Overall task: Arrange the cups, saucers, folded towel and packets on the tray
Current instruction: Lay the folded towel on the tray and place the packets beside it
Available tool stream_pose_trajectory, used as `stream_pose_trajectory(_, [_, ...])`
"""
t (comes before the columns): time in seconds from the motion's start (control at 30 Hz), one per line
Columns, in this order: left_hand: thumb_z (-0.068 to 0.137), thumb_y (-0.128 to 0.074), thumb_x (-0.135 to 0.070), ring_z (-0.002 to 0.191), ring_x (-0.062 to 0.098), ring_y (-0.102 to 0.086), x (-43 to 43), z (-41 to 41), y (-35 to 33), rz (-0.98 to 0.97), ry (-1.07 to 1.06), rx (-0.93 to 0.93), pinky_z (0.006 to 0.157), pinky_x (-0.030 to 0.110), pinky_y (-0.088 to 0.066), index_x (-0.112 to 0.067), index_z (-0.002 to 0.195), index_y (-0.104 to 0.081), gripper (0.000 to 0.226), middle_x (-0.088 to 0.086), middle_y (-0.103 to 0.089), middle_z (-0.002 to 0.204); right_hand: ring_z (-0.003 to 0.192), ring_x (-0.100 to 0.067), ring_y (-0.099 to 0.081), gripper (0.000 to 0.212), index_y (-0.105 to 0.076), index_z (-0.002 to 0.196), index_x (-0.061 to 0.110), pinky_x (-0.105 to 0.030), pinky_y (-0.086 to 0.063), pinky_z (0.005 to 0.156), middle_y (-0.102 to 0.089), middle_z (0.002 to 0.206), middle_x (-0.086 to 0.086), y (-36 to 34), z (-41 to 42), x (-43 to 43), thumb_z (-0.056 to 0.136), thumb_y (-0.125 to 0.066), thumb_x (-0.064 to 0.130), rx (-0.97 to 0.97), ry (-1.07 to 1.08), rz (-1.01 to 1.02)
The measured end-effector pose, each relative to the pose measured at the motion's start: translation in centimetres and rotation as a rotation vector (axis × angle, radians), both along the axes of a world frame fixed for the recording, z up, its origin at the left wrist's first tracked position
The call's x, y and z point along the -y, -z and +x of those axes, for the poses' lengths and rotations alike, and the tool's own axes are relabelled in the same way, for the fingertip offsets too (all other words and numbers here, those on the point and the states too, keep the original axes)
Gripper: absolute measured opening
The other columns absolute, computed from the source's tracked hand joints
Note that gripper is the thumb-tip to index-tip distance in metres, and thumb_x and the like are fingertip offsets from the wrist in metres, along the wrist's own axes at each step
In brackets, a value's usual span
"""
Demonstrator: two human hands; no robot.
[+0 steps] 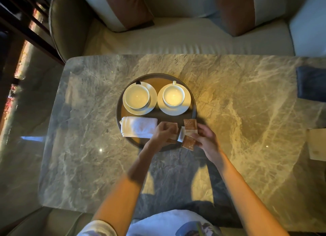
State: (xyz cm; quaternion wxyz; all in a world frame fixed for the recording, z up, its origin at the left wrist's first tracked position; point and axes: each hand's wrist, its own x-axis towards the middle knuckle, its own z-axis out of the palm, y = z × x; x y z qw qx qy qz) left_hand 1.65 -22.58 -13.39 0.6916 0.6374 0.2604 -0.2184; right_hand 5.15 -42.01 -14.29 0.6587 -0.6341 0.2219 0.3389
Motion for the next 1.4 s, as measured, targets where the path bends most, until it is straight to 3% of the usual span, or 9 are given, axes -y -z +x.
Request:
stream_pose_trajectory(0.17, [0.09, -0.057, -0.022, 0.073, 0.008, -0.072, 0.4, -2.5, -0.7, -0.157, -0.235, -0.034, 0.061, 0.024, -0.058, -0.024, 0.097, -0.063, 0.009, 0.002, -0.07, 0.089, 0.117, -0.028, -0.062, 0.053, -0.058, 0.131, 0.023, -0.054, -0.051, 0.099, -0.067, 0.128, -0.008, -0.8, -1.3, -1.8, 0.084, -0.073, 0.005, -0.005, -0.15, -0.028])
stream_pose_trajectory(0.3, [0.096, -0.044, -0.012, 0.078, 0.022, -0.068, 0.1, -3.7, -2.2, -0.284, -0.406, -0.098, 0.065, 0.037, -0.058, -0.016, 0.104, -0.06, 0.018, 0.01, -0.068, 0.091, 0.114, -0.027, -0.064, 0.048, -0.063, 0.124, 0.028, -0.049, -0.055, 0.095, -0.07, 0.121, -0.005, -2.0, -2.2, -3.6, 0.082, -0.076, 0.008, 0.018, -0.204, -0.003])
stream_pose_trajectory(0.5, [0.095, -0.053, -0.019, 0.089, 0.024, -0.063, -1.6, -5.3, -4.7, -0.382, -0.475, -0.022, 0.072, 0.036, -0.053, -0.014, 0.129, -0.049, 0.034, 0.012, -0.063, 0.102, 0.108, -0.022, -0.068, 0.042, -0.065, 0.115, 0.03, -0.044, -0.058, 0.091, -0.073, 0.113, -0.002, -3.6, -3.4, -6.3, 0.078, -0.082, 0.022, 0.127, -0.389, -0.029])
stream_pose_trajectory(0.63, [0.088, -0.061, -0.027, 0.083, 0.02, -0.065, -1.9, -6.6, -5.0, -0.287, -0.393, 0.04, 0.069, 0.033, -0.056, -0.012, 0.116, -0.05, 0.034, 0.009, -0.062, 0.096, 0.105, -0.023, -0.067, 0.035, -0.06, 0.105, 0.033, -0.048, -0.056, 0.093, -0.072, 0.108, 0.0, -4.4, -4.0, -7.5, 0.079, -0.081, 0.026, 0.184, -0.462, -0.108])
stream_pose_trajectory(0.77, [0.085, -0.059, -0.026, 0.083, 0.022, -0.065, -2.6, -7.3, -5.6, -0.201, -0.415, 0.06, 0.062, 0.034, -0.058, -0.019, 0.111, -0.051, 0.028, 0.015, -0.059, 0.1, 0.101, -0.021, -0.069, 0.032, -0.064, 0.102, 0.031, -0.033, -0.06, 0.083, -0.072, 0.1, 0.005, -6.0, -4.1, -6.4, 0.077, -0.083, 0.025, 0.189, -0.531, -0.097])
stream_pose_trajectory(0.93, [0.085, -0.055, -0.02, 0.104, 0.036, -0.058, -3.4, -7.0, -6.7, -0.17, -0.361, 0.111, 0.08, 0.052, -0.057, -0.013, 0.124, -0.044, 0.041, 0.029, -0.054, 0.117, 0.103, -0.026, -0.068, 0.024, -0.069, 0.104, 0.024, -0.032, -0.056, 0.083, -0.072, 0.109, -0.011, -8.5, -2.7, -4.1, 0.084, -0.075, 0.012, 0.203, -0.34, -0.059])
stream_pose_trajectory(1.17, [0.1, -0.048, -0.033, 0.1, 0.022, -0.067, -1.4, -6.2, -6.9, -0.201, -0.336, 0.125, 0.079, 0.041, -0.059, -0.011, 0.127, -0.047, 0.035, 0.01, -0.063, 0.112, 0.106, -0.031, -0.066, 0.031, -0.064, 0.117, 0.015, -0.039, -0.06, 0.08, -0.068, 0.117, -0.014, -10.1, -2.7, -6.2, 0.089, -0.067, 0.002, 0.043, 0.178, 0.07])
stream_pose_trajectory(1.23, [0.098, -0.053, -0.037, 0.098, 0.021, -0.068, -0.8, -6.1, -7.0, -0.19, -0.364, 0.143, 0.078, 0.037, -0.058, -0.013, 0.129, -0.044, 0.04, 0.007, -0.065, 0.109, 0.104, -0.029, -0.066, 0.034, -0.062, 0.123, 0.012, -0.032, -0.061, 0.074, -0.066, 0.116, -0.013, -9.8, -3.8, -7.2, 0.091, -0.064, 0.0, 0.007, 0.305, 0.091])
stream_pose_trajectory(1.4, [0.081, -0.062, -0.011, 0.087, 0.022, -0.058, -0.1, -6.1, -6.7, -0.145, -0.377, 0.208, 0.073, 0.039, -0.052, -0.009, 0.133, -0.031, 0.06, 0.012, -0.053, 0.102, 0.104, -0.025, -0.062, 0.035, -0.062, 0.122, 0.013, -0.032, -0.054, 0.079, -0.064, 0.119, -0.009, -8.6, -7.4, -9.8, 0.088, -0.064, 0.008, 0.148, 0.199, -0.288])
